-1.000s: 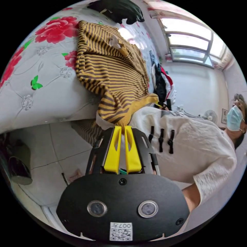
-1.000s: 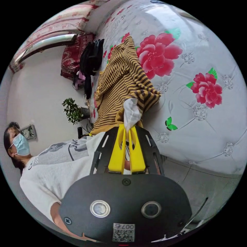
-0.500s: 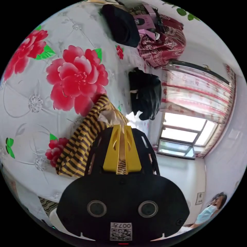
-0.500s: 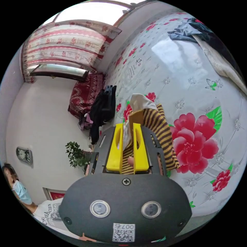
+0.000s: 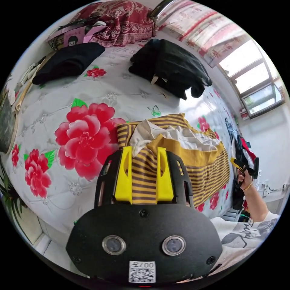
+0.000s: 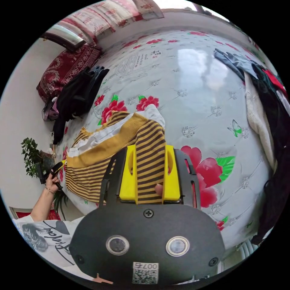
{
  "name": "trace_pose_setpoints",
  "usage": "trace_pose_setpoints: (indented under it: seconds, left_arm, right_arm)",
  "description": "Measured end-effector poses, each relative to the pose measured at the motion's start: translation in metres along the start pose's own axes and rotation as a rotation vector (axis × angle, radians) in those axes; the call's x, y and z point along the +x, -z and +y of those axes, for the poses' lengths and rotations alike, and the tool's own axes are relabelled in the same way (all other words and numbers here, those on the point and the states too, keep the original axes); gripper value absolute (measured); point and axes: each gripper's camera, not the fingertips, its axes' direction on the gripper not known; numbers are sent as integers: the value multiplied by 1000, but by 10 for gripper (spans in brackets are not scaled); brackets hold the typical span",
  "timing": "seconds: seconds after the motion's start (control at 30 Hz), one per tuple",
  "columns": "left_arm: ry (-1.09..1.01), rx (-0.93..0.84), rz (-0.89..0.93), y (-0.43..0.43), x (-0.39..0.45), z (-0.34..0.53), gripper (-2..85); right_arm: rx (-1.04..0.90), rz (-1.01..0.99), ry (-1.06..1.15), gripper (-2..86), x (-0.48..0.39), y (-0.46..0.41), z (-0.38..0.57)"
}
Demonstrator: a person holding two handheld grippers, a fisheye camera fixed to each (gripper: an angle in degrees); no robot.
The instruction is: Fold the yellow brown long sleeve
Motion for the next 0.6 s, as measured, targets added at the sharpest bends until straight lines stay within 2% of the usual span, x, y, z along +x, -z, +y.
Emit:
trace_pose_setpoints:
  seconds: [0.1, 0.23, 0.3, 0.47, 0.6]
  left_arm:
    - [-7, -53, -129, -21, 18, -14, 11]
    - [-49, -1, -53, -9, 23, -7, -6]
    - [-28, 27, -24, 0, 16, -1, -8]
    - [43, 132, 40, 31, -3, -2, -9]
    - [45, 149, 1, 11, -1, -26, -7]
  right_arm:
    - [-44, 60, 36, 67, -9, -25, -24]
    - [-132, 62, 38, 28, -1, -51, -41]
    - [-99, 23, 41, 16, 7, -46, -39]
    - [135, -68, -20, 3, 41, 9, -19]
    - [173, -58, -89, 5, 65, 9, -18]
